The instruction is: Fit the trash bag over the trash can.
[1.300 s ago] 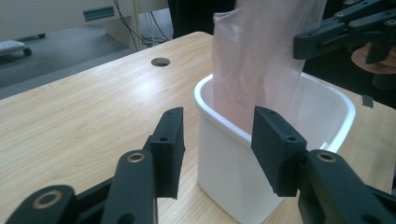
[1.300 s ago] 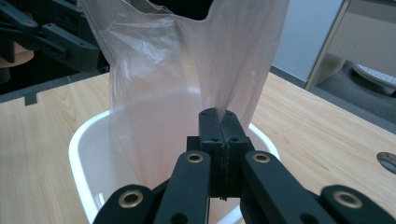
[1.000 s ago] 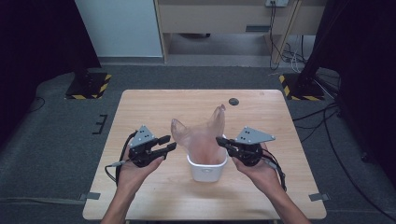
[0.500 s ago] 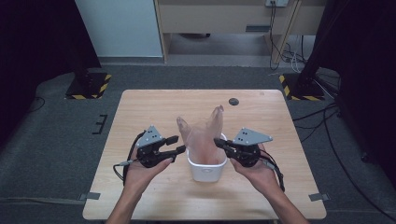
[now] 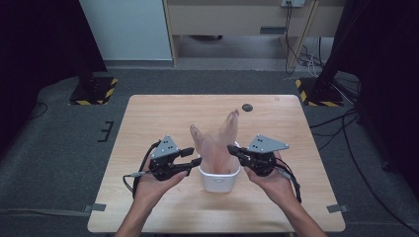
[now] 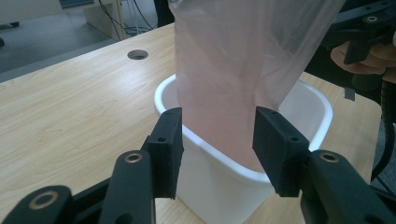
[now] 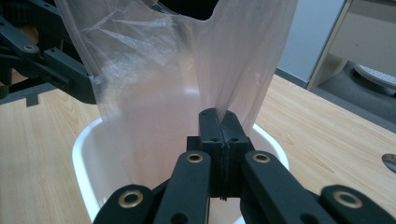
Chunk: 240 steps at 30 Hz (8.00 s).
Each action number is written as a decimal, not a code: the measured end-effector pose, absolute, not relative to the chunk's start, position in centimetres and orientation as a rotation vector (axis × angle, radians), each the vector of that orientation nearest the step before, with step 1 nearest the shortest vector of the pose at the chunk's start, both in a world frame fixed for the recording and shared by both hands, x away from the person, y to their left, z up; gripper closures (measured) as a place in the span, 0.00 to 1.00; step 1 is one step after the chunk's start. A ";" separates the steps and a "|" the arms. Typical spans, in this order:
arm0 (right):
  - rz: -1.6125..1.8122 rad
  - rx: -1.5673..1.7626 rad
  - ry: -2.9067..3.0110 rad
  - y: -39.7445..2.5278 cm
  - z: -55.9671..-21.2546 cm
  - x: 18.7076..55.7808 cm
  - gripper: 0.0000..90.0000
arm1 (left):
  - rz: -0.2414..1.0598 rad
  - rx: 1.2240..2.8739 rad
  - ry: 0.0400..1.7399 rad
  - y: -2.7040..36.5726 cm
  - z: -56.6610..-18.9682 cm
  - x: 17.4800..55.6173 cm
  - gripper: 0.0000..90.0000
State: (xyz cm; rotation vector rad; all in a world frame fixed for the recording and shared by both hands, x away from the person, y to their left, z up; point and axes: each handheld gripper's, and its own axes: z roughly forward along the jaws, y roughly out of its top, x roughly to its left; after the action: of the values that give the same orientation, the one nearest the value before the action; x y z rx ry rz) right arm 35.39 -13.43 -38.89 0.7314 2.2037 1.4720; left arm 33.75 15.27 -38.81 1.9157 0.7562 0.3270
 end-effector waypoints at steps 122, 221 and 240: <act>1.324 0.756 2.350 -16.2 -43.2 29.8 1.00 | 0.468 1.887 0.899 13.3 -42.8 40.6 1.00; 1.397 0.721 2.317 -12.8 -37.6 33.7 0.87 | 0.377 1.901 0.646 15.5 -40.4 32.2 0.54; 1.370 0.884 2.241 -15.9 -37.9 36.1 1.00 | 0.333 1.997 0.658 16.8 -39.3 30.1 1.00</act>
State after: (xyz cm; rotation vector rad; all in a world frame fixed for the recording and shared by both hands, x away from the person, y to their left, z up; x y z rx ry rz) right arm 36.12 -15.95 -37.89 0.8835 2.2414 1.3704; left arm 30.06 16.84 -39.33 1.9971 0.6581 0.3327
